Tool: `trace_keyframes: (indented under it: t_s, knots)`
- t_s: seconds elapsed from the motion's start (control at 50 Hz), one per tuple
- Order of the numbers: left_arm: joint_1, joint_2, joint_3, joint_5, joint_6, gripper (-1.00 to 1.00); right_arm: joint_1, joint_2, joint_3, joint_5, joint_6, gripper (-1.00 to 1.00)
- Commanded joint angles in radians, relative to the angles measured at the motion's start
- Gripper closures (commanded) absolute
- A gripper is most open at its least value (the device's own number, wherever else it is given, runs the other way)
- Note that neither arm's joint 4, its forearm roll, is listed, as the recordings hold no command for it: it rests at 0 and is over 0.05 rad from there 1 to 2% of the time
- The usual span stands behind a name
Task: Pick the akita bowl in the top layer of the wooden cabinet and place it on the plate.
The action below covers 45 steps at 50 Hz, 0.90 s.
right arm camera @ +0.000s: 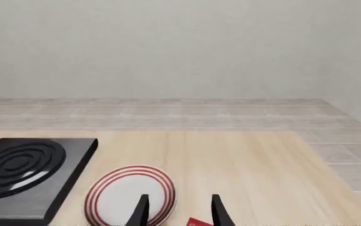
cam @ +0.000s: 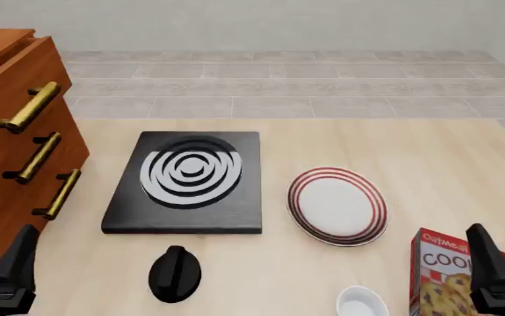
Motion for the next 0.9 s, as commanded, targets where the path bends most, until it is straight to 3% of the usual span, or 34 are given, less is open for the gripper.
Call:
trace_keyframes:
  t_s: [0.02,0.34,0.64,0.74,0.9]
  knots:
    - [0.001,0.002,-0.003,0.002,0.002,-1.00,-0.004,0.002,0.006,-0.003,-0.004,-1.00]
    - [-0.002,0.001,-0.005,0.002,0.024,-1.00,-0.002,0.095,0.008,-0.098,-0.003,-1.00]
    - [-0.008,-0.002,-0.062,0.009,0.056,-1.00,-0.002,0.066,0.008,-0.072,-0.015,-1.00]
    - [-0.026,-0.002,-0.140,0.055,0.058,-1.00,-0.002,0.017,0.008,-0.025,-0.017,-1.00]
    - [-0.055,-0.002,-0.242,0.109,0.079,-1.00,-0.002,0.020,0.008,-0.029,-0.016,-1.00]
